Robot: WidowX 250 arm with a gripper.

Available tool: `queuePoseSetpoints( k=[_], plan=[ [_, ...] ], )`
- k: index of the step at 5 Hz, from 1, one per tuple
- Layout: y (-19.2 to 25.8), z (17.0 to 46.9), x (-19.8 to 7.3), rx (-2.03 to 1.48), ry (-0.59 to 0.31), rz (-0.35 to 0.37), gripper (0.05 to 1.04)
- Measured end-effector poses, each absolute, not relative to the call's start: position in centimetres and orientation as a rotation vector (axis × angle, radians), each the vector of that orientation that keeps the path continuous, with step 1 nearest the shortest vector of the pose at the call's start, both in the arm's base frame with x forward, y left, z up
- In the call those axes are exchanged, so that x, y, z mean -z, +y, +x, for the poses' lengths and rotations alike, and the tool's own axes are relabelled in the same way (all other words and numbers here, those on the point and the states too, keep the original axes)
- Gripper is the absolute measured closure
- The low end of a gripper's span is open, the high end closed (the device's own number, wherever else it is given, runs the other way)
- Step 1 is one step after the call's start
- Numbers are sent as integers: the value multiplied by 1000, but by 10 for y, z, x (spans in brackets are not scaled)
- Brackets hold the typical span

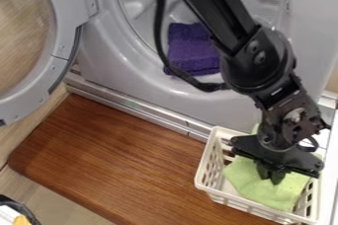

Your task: Put the green cloth in the white basket

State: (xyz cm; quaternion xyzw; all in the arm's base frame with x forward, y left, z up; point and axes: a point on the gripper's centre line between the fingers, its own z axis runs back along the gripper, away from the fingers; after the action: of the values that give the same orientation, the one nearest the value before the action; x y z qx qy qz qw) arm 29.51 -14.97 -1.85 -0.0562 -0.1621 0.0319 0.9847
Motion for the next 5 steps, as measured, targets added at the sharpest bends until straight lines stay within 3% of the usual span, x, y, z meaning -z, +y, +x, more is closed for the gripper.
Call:
queuePoseSetpoints(
  k=[2,3,5],
  plan=[
    [-143,295,57,-81,-223,-47,996],
    [-140,295,60,-77,-201,-31,831],
    [-137,290,61,-98,-165,-9,241]
  ],
)
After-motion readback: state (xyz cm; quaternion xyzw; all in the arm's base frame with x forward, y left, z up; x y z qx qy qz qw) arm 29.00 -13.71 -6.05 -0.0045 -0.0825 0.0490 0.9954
